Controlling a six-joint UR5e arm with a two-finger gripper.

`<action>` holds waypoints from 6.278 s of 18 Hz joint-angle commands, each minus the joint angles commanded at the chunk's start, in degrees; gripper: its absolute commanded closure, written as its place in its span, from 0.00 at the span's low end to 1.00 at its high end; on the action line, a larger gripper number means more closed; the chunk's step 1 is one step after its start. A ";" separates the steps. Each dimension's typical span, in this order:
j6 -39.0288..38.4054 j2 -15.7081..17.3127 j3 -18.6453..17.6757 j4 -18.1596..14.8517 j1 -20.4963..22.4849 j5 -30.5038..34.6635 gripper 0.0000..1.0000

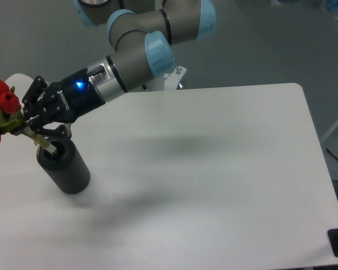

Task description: Insert the flowers into the vase

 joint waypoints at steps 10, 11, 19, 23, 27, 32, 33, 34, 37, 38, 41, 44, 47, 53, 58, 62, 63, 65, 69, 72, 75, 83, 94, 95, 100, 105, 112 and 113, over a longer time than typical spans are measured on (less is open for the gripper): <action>5.37 -0.96 -3.34 2.11 -0.35 0.70 0.83; 5.98 -1.23 -3.61 2.11 -0.35 0.79 0.82; 11.60 -2.55 -7.47 2.20 -0.35 2.11 0.77; 13.54 -3.60 -8.18 2.11 -0.35 2.11 0.76; 15.65 -5.18 -8.36 2.20 -0.44 2.20 0.74; 19.17 -5.89 -9.50 2.29 -0.35 2.37 0.64; 19.17 -5.89 -9.41 2.29 -0.35 2.37 0.60; 19.25 -6.06 -9.50 2.37 -0.35 2.37 0.55; 19.25 -6.06 -9.67 2.37 -0.09 2.37 0.43; 19.25 -6.06 -9.68 2.37 0.00 2.46 0.40; 19.25 -5.97 -9.68 2.37 0.35 2.55 0.32; 19.17 -5.89 -10.02 2.37 1.40 2.55 0.19; 18.91 -5.62 -10.47 2.20 2.89 2.55 0.00; 18.64 -5.36 -10.91 2.11 5.97 2.55 0.00; 18.55 -4.92 -10.82 2.11 10.45 3.34 0.00; 18.38 -4.83 -9.77 2.11 13.88 3.43 0.00; 18.38 -4.83 -9.07 2.11 14.67 3.43 0.00; 18.38 -5.18 -7.49 1.85 15.99 3.52 0.00; 18.29 -6.06 -3.89 1.67 18.98 10.87 0.00; 18.29 -8.86 0.68 1.58 20.47 17.47 0.00; 18.11 -10.01 4.64 0.97 20.92 22.48 0.00; 17.06 -14.67 12.90 1.05 20.74 38.32 0.00; 21.44 -23.02 30.83 -17.74 16.79 67.55 0.00; 22.76 -23.72 32.06 -18.88 16.35 70.55 0.00; 26.54 -25.74 35.67 -22.49 16.26 75.48 0.00; 26.72 -27.42 38.58 -25.92 15.73 78.49 0.00; 26.64 -27.15 33.92 -25.05 12.83 79.45 0.00; 26.81 -27.24 33.92 -24.79 12.83 79.28 0.00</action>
